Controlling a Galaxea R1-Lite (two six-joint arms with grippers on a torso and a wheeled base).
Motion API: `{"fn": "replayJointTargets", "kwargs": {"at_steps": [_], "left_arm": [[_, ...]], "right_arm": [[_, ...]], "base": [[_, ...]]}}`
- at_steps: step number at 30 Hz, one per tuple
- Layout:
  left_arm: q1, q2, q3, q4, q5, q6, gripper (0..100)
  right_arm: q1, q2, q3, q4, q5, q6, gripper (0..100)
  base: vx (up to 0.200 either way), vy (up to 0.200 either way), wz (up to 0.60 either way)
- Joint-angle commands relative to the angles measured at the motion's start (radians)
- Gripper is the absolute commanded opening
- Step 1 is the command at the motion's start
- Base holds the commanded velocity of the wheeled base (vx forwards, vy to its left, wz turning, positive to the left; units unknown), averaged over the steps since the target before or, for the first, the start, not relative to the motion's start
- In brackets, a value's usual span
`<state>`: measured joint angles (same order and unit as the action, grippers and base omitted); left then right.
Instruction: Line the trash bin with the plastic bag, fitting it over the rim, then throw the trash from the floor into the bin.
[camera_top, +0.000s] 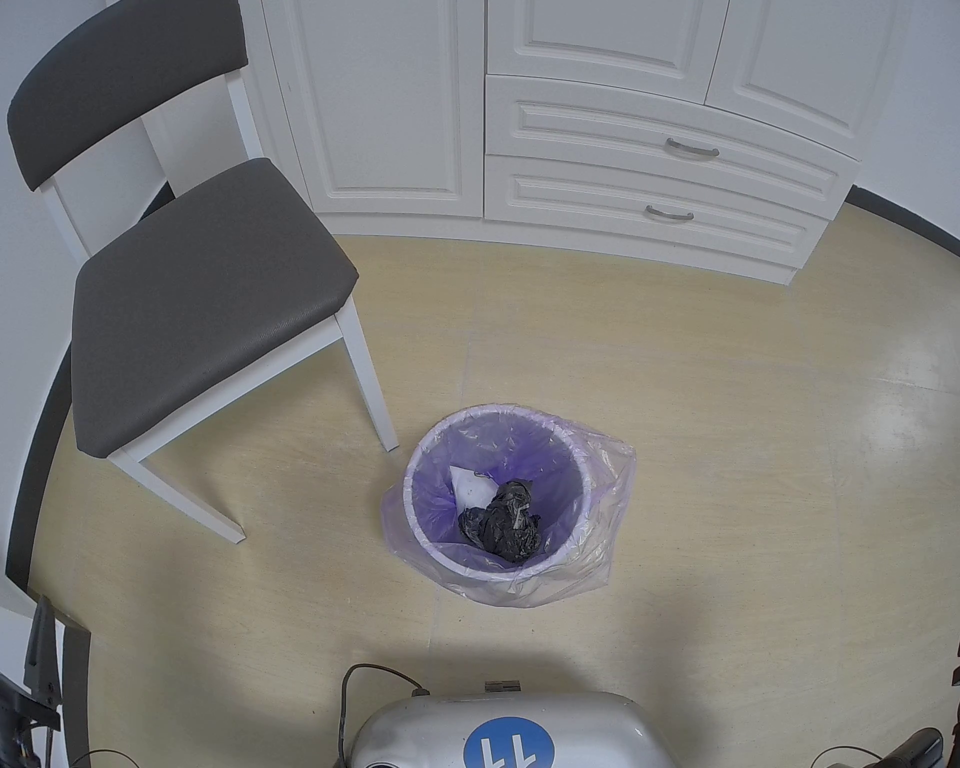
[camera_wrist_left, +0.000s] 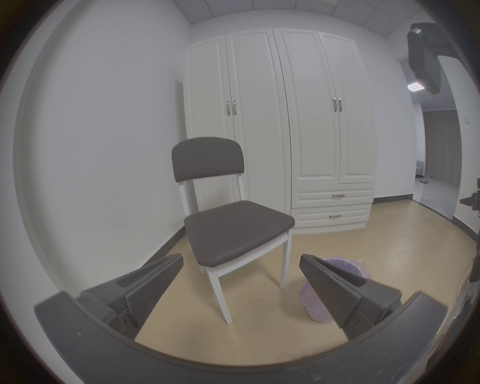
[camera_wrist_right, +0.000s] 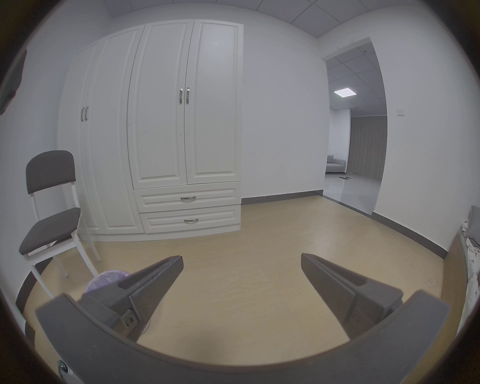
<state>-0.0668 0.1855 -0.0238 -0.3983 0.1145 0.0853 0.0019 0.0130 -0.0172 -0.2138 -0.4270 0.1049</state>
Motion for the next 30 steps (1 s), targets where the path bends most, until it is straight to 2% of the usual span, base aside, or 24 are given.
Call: {"fn": "replayJointTargets", "kwargs": {"at_steps": [1, 5, 12, 17, 18, 22, 28, 30], "left_arm": [[0.036, -0.121, -0.015, 0.010, -0.002, -0.001, 100], [0.064, -0.186, -0.022, 0.026, -0.019, 0.002, 100], [0.064, -0.186, -0.004, -0.030, 0.036, 0.004, 100], [0.064, -0.186, 0.024, -0.082, 0.033, -0.002, 100], [0.064, -0.186, 0.024, -0.126, 0.034, -0.004, 100], [0.064, -0.186, 0.024, -0.194, 0.034, -0.021, 100], [0.064, -0.186, 0.024, 0.015, 0.034, -0.021, 100], [0.064, -0.186, 0.024, 0.125, 0.034, -0.052, 100]], "right_arm": [[0.000, -0.013, 0.017, -0.010, -0.013, 0.001, 100], [0.000, -0.013, 0.017, -0.035, -0.021, 0.001, 100], [-0.002, -0.013, 0.016, -0.104, -0.030, -0.002, 100], [-0.002, -0.013, 0.016, -0.153, -0.090, -0.001, 100], [-0.002, -0.013, 0.016, -0.170, -0.111, -0.001, 100], [-0.002, -0.013, 0.016, -0.236, -0.139, -0.008, 100], [-0.002, -0.013, 0.016, -0.279, -0.113, -0.060, 100], [-0.002, -0.013, 0.016, -0.311, -0.064, -0.068, 100]], "base": [[0.000, 0.000, 0.00], [0.000, 0.000, 0.00], [0.000, 0.000, 0.00], [0.000, 0.000, 0.00], [0.000, 0.000, 0.00], [0.000, 0.000, 0.00], [0.000, 0.000, 0.00], [0.000, 0.000, 0.00]]}}
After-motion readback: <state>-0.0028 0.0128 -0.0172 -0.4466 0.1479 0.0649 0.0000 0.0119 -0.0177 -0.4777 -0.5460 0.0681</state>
